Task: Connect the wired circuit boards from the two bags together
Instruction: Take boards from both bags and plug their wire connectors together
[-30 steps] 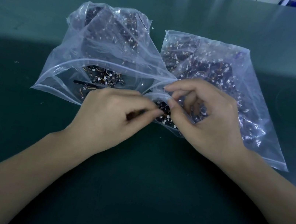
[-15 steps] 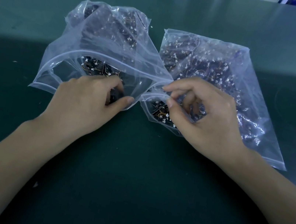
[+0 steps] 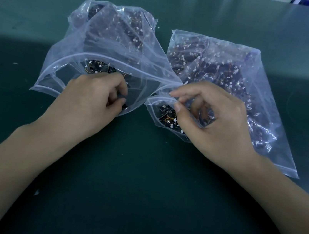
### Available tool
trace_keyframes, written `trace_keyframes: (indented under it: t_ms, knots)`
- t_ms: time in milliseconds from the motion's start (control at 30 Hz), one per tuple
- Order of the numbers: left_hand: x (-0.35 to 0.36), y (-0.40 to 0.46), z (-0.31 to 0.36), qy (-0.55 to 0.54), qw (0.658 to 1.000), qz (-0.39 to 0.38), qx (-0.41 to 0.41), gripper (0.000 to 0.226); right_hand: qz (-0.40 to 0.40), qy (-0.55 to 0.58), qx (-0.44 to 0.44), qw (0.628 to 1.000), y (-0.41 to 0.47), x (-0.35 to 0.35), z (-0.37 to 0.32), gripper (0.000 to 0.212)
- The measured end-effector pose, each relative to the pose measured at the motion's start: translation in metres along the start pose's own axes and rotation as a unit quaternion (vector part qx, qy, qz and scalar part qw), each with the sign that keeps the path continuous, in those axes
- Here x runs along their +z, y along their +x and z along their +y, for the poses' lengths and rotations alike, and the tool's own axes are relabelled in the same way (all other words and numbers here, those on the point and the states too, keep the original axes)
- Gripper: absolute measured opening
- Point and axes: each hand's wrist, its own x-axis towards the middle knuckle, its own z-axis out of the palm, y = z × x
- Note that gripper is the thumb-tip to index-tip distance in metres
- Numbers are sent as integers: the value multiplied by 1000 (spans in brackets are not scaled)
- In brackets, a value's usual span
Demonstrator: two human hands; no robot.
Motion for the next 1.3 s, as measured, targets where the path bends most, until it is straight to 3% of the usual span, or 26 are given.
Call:
trace_keyframes:
  t_ms: [367, 567, 1100, 1300]
  knots:
    - [2, -7, 31, -136, 970, 137, 148, 9, -35, -14, 27, 999, 0, -1, -4, 25]
    - [3, -17, 48, -203, 946, 86, 237, 14, -57, 2, -1, 998, 2, -3, -4, 22]
    - [-2, -25, 60, -297, 924, -1, 240, 20, -65, 6, -61, 996, 3, -1, -1, 7]
    - [1, -22, 60, -233, 944, 86, 215, 8, -55, -6, -57, 997, 2, -2, -1, 7]
